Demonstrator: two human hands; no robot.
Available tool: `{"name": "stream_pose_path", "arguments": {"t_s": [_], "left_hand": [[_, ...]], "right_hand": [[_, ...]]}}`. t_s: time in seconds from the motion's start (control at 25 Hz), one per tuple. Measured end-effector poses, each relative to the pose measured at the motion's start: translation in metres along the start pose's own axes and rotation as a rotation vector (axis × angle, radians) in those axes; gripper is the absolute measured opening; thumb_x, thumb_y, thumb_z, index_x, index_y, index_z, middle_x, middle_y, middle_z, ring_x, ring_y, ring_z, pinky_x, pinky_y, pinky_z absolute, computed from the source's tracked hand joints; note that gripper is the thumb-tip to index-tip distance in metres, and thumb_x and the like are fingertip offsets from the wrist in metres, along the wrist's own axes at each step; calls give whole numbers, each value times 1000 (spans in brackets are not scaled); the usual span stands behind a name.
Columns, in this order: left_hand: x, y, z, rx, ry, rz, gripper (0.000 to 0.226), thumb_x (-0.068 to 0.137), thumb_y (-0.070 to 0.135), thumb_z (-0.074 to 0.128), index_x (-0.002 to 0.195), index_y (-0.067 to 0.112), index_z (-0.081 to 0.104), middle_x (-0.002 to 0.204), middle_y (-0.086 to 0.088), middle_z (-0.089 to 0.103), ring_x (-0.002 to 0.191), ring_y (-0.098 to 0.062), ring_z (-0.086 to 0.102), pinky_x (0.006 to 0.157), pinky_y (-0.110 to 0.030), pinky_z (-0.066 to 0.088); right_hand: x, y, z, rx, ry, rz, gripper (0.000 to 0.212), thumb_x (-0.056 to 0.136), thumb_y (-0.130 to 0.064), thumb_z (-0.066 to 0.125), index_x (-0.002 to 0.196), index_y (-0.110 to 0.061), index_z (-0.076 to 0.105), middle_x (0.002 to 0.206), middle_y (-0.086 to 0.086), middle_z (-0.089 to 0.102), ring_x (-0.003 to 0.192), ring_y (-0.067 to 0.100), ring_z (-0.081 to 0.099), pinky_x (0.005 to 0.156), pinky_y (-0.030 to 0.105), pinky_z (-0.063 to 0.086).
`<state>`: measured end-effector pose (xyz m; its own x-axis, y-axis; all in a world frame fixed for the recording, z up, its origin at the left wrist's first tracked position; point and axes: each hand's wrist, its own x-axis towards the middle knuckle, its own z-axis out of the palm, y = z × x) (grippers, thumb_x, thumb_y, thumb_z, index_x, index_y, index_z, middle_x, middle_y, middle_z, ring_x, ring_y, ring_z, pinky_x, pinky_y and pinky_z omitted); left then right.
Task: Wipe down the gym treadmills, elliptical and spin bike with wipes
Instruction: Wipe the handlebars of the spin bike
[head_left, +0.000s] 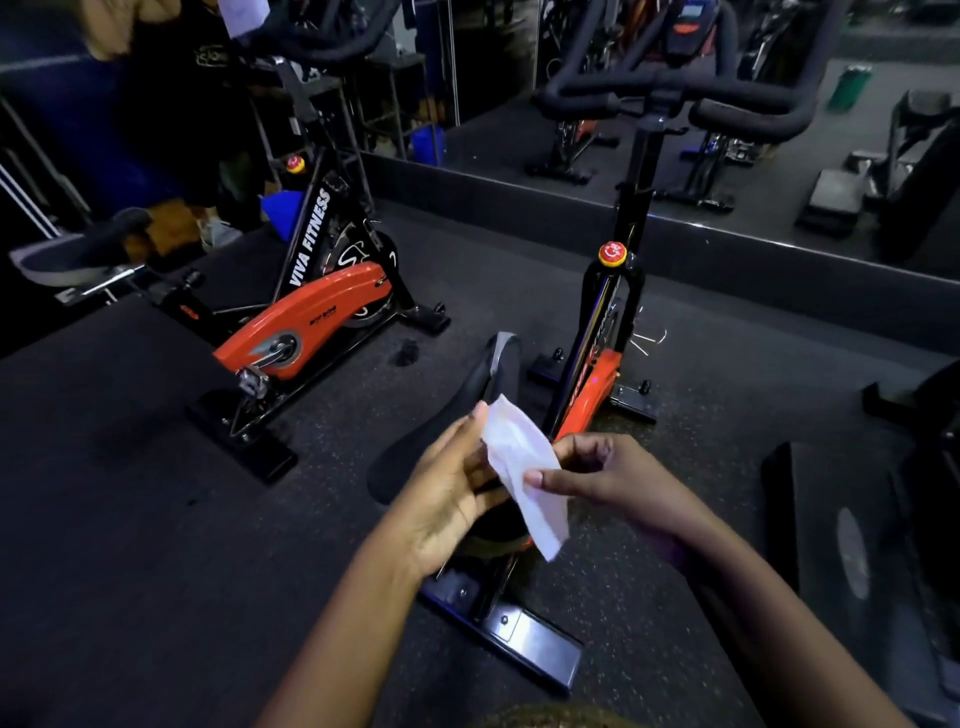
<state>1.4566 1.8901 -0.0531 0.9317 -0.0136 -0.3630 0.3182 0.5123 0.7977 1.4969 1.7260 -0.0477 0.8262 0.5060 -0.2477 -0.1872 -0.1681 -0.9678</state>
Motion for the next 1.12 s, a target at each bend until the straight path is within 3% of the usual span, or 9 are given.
{"name": "stream_pose_path", "arguments": {"t_s": [0.16,0.24,0.36,0.48,0.68,0.8,0.92,1.04,1.12], "left_hand": [[-5,-15,-2,110,125,-24,23,75,21,67,91,5,67,92,-16,71,80,-19,67,69,-26,58],[-5,-17,-4,155,214,50,11,80,6,67,90,3,69,86,-14,73,74,-16,68,67,-23,57],[-2,-20,-7,343,276,154,9,84,0,65,90,1,72,83,-12,74,79,-19,69,68,-25,58],[-2,-17,-7,478,262,200,8,83,1,67,89,1,73,81,-11,74,79,-23,70,67,-29,58],[-2,-6,-4,139,180,54,14,86,-7,56,87,3,67,74,-5,72,64,-11,68,55,-19,54],[-1,-5,-8,62,150,-74,22,93,7,46,91,3,68,83,-12,69,65,-16,65,58,-26,57],[-4,-5,-9,214,131,-154,30,92,33,52,90,9,70,85,-11,64,65,-16,60,55,-27,55],[-9,-8,-6,340,117,-91,22,79,15,70,99,8,65,83,-10,67,67,-13,64,51,-24,53],[-10,-12,-5,306,158,-16,24,77,1,70,99,9,63,81,-8,68,65,-14,65,50,-25,53]], "right_hand": [[10,4,9,149,63,78,12,77,-9,69,87,-4,68,76,6,71,63,8,63,53,15,47],[10,5,11,193,59,109,12,75,-4,70,87,-5,67,75,6,71,61,8,65,52,17,50],[8,4,12,161,8,110,27,64,-18,75,88,-9,69,80,7,73,67,10,65,55,16,49],[7,1,8,150,2,119,15,75,-6,71,90,-9,67,79,7,73,67,11,65,53,17,48],[7,1,2,295,16,103,13,77,4,65,87,-5,67,74,8,72,61,11,67,48,20,50],[7,4,0,228,3,79,17,80,8,61,77,-6,70,69,5,70,57,7,63,51,17,50],[4,2,-1,160,-48,62,21,83,10,53,81,0,72,72,13,64,44,0,47,46,9,38],[5,3,-1,164,-42,80,19,84,1,57,83,-6,74,93,17,71,73,11,65,61,15,49],[7,4,2,177,-3,80,14,78,-3,67,86,-11,74,95,14,71,83,16,66,70,20,51]]}}
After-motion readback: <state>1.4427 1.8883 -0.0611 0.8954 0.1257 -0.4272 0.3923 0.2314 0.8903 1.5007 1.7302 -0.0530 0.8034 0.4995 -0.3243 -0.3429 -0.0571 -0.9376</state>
